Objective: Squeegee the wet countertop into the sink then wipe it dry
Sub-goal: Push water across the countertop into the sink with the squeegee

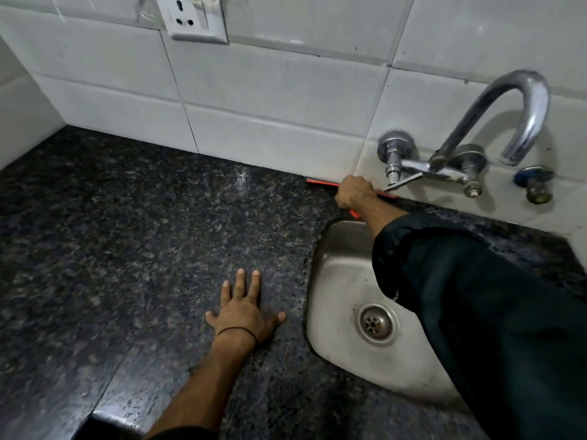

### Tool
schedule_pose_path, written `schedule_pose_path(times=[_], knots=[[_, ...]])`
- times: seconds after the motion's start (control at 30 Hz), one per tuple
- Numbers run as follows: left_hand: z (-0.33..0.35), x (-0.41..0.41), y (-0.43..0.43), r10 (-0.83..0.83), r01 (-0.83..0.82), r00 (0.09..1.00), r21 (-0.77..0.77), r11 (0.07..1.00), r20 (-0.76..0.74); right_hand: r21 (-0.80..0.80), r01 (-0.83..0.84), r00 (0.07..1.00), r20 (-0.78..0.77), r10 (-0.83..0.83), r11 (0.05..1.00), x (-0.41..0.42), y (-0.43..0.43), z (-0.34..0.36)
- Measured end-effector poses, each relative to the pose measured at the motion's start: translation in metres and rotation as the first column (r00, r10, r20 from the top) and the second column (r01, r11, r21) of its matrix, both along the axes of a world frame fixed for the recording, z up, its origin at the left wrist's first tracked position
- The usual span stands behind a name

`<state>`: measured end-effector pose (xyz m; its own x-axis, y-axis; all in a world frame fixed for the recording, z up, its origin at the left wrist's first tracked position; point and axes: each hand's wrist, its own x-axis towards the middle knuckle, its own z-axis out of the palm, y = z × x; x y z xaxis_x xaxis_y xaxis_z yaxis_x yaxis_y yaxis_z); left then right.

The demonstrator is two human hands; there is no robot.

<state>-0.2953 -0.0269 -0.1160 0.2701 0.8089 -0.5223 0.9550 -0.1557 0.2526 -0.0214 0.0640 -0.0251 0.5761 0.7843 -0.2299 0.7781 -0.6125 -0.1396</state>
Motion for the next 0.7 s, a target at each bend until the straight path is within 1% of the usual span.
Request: schedule_pose_path(times=[0.13,0.27,0.33,0.43,0.5,0.57,0.6,0.67,0.7], knots=[[0.002,0.001,-0.001,-0.005,0.005,1.0,0.005,1.0,0.005,-0.006,-0.042,0.999,0.023,0.043,0.999,-0.003,-0.026,-0.009],[0.004,0.001,0.001,0.002,-0.002,1.0,0.003,1.0,0.014,-0.061,-0.2,0.978,0.044,0.202,0.978,-0.009,-0.075,-0.006],[0.004,-0.001,-0.001,0.003,-0.003,1.0,0.012,1.0,0.03,-0.14,-0.277,0.958,0.031,0.284,0.951,-0.013,-0.102,0.004],[0.006,-0.005,-0.002,0.003,-0.005,0.996,0.023,1.0,0.088,-0.31,-0.351,0.935,-0.056,0.351,0.884,-0.017,-0.138,0.019],[0.008,-0.009,-0.003,0.008,-0.012,0.988,0.028,1.0,0.154,-0.333,-0.401,0.907,-0.016,0.421,0.853,-0.019,-0.151,0.027],[0.013,-0.021,-0.012,0.035,-0.057,0.958,0.069,0.996,0.284,-0.269,-0.44,0.883,0.044,0.467,0.857,-0.024,-0.155,0.037],[0.012,-0.025,-0.014,0.043,-0.084,0.932,0.1,0.991,0.361,-0.23,-0.455,0.879,0.039,0.475,0.86,-0.025,-0.151,0.04],[0.012,-0.043,-0.027,0.098,-0.198,0.872,0.163,0.967,0.48,-0.165,-0.518,0.851,0.003,0.525,0.839,-0.032,-0.143,0.044],[0.011,-0.054,-0.037,0.141,-0.271,0.847,0.188,0.944,0.513,-0.146,-0.556,0.828,-0.01,0.561,0.818,-0.039,-0.138,0.043]])
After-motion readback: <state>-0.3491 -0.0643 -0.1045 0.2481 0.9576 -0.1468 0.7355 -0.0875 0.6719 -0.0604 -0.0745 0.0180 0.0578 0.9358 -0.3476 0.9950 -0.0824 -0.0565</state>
